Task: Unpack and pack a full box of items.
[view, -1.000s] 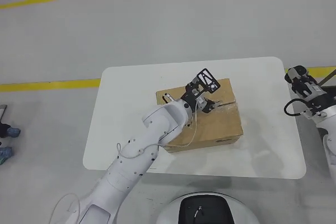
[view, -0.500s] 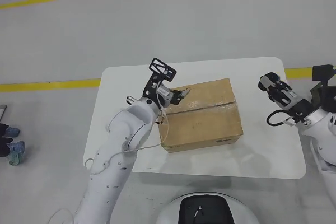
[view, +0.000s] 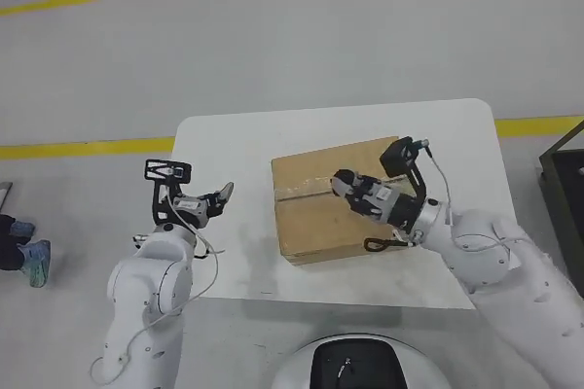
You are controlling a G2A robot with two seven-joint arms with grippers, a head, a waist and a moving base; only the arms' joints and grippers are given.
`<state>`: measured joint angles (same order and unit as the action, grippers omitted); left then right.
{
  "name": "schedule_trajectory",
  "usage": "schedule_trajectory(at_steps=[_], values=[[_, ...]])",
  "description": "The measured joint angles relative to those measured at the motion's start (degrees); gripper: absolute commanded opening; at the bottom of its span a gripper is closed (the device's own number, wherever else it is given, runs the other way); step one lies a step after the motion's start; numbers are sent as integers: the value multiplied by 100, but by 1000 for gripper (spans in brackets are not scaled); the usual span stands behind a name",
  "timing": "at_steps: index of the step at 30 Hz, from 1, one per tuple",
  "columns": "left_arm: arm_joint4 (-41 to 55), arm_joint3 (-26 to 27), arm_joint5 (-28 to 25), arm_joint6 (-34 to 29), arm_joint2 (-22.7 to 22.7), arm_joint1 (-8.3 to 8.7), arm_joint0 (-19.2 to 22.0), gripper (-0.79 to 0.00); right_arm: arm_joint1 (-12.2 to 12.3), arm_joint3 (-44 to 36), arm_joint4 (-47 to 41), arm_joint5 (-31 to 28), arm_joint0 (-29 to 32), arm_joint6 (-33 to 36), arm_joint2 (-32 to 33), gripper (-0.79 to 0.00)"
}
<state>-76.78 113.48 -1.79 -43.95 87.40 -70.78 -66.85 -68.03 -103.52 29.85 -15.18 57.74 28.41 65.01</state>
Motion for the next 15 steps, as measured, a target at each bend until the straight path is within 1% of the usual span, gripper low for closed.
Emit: schedule_trajectory(at_steps=[2,5,10,15], values=[[-28,126,130,-1,139,8,-180,0,-72,137,96,58,-231,-61,-352,-785],[-48,233,183,7,246,16,-333,0,-185,364,187,183,-569,-124,-812,-785],[-49,234,183,10,246,17,-334,0,-378,903,352,472,-1017,-344,-1413,-785],[-49,234,182,9,246,16,-334,0,-537,1488,478,912,-1203,-674,-1739,-785]])
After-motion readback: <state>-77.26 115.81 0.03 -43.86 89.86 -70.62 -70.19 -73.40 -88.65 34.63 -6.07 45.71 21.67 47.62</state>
